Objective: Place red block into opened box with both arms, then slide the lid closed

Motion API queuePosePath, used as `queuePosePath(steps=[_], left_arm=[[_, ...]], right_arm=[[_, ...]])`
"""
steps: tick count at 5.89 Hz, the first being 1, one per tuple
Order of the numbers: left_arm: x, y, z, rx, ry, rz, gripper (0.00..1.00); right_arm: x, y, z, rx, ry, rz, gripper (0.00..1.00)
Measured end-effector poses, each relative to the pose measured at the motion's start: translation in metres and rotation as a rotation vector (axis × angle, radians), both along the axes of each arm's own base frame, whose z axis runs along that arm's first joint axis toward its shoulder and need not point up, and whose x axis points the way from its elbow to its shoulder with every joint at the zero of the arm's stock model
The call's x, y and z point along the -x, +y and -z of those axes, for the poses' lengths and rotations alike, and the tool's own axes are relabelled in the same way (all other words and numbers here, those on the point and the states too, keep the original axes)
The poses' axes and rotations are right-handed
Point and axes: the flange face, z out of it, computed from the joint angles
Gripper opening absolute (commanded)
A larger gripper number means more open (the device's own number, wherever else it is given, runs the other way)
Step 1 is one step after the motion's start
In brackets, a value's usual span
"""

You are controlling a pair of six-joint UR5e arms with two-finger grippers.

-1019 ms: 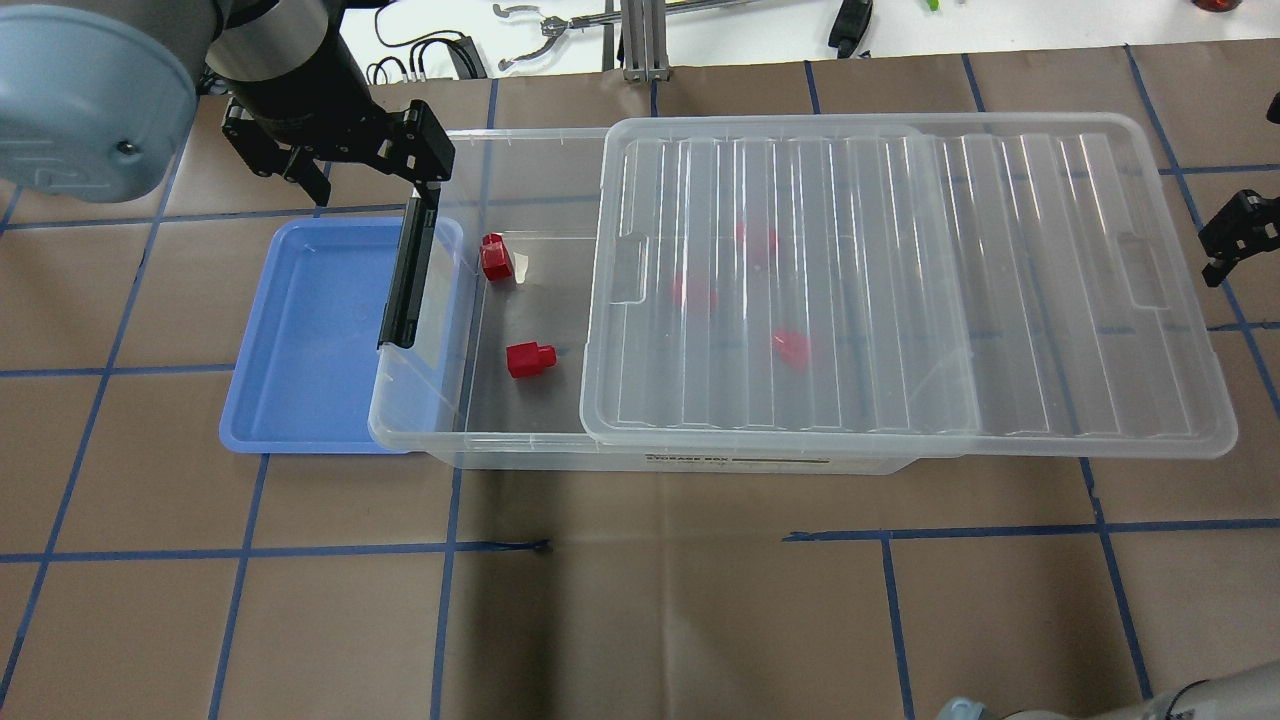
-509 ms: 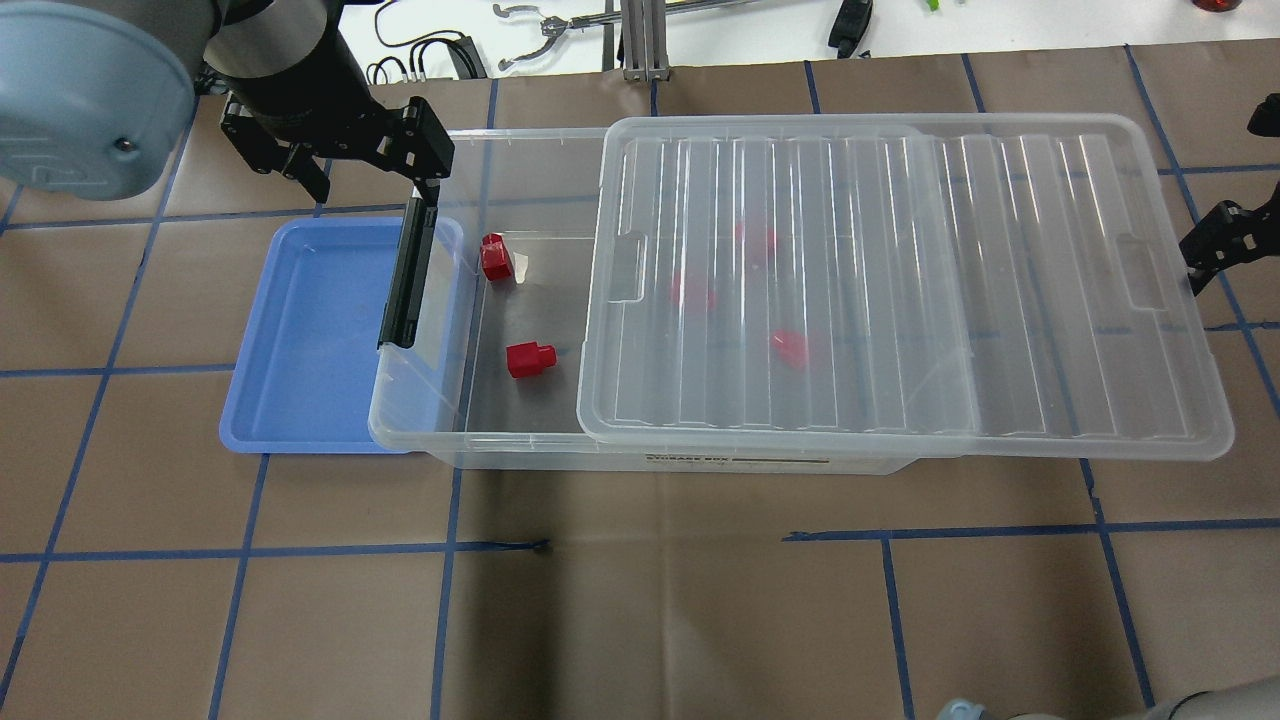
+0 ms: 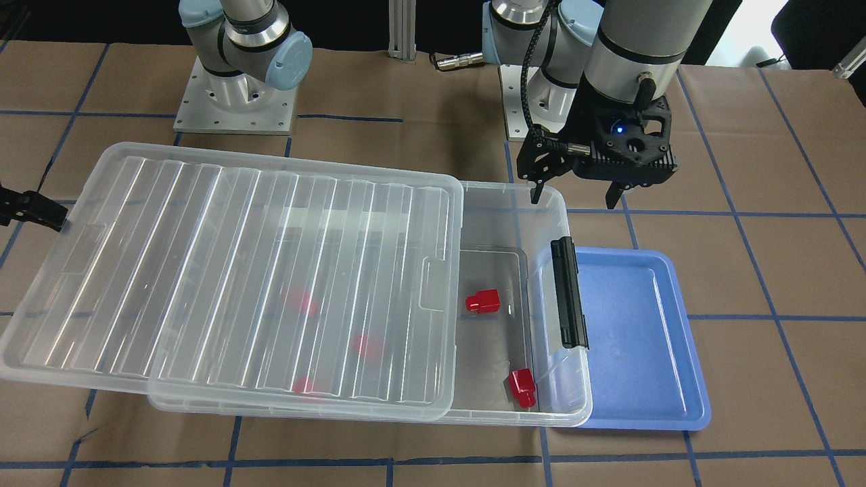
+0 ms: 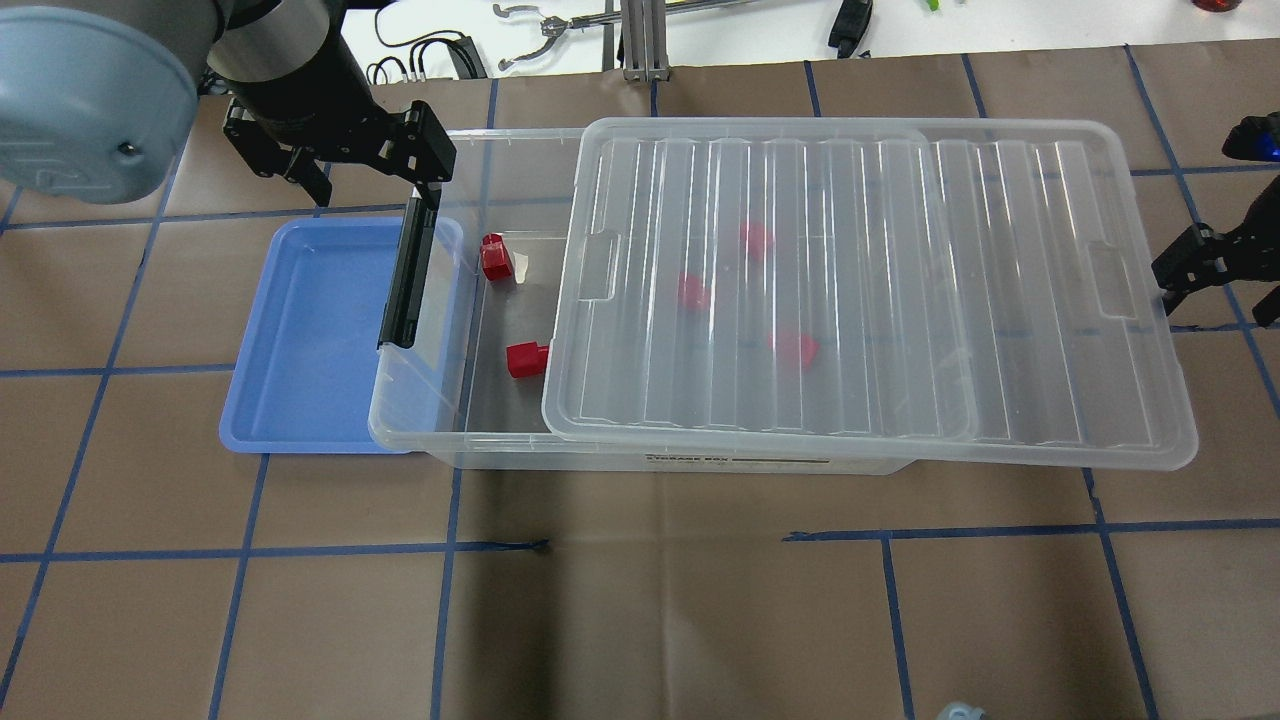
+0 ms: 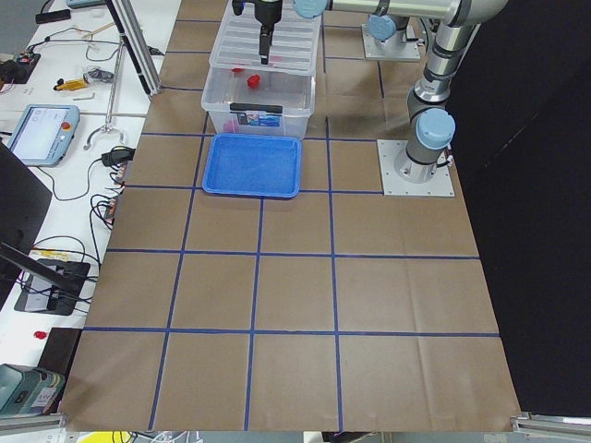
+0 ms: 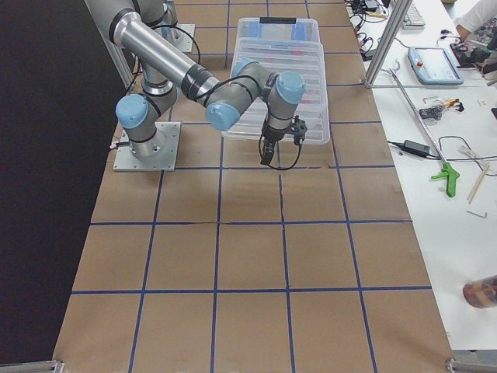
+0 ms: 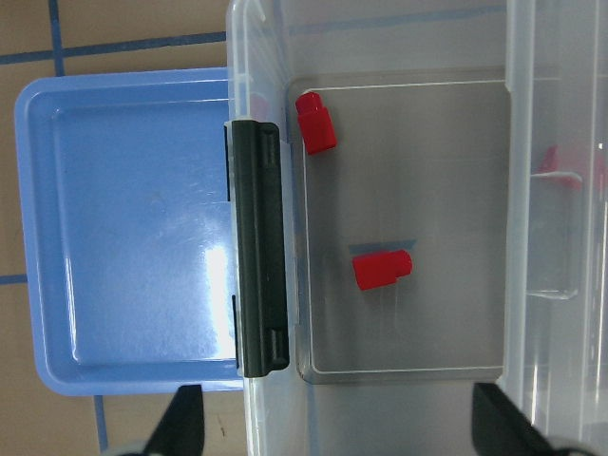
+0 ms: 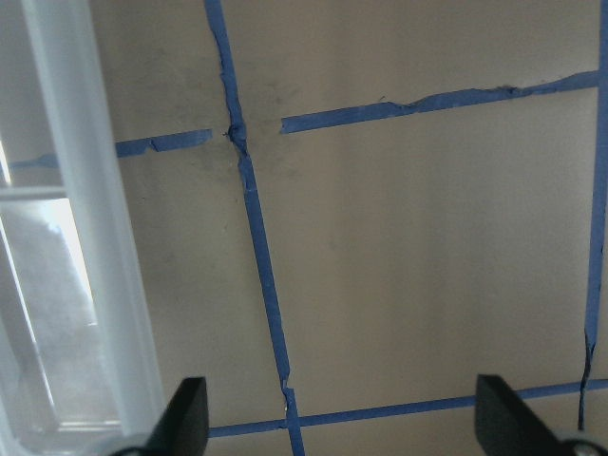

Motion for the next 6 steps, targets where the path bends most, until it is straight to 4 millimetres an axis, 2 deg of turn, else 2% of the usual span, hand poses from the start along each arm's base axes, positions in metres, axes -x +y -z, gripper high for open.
queuePosePath(steps=[6], left_arm=[[0.001, 0.008, 0.001, -0.012, -0.002, 0.002, 0.99]], right_arm=[[-0.032, -0.008, 0.001, 0.022, -0.043, -0.010, 1.00]])
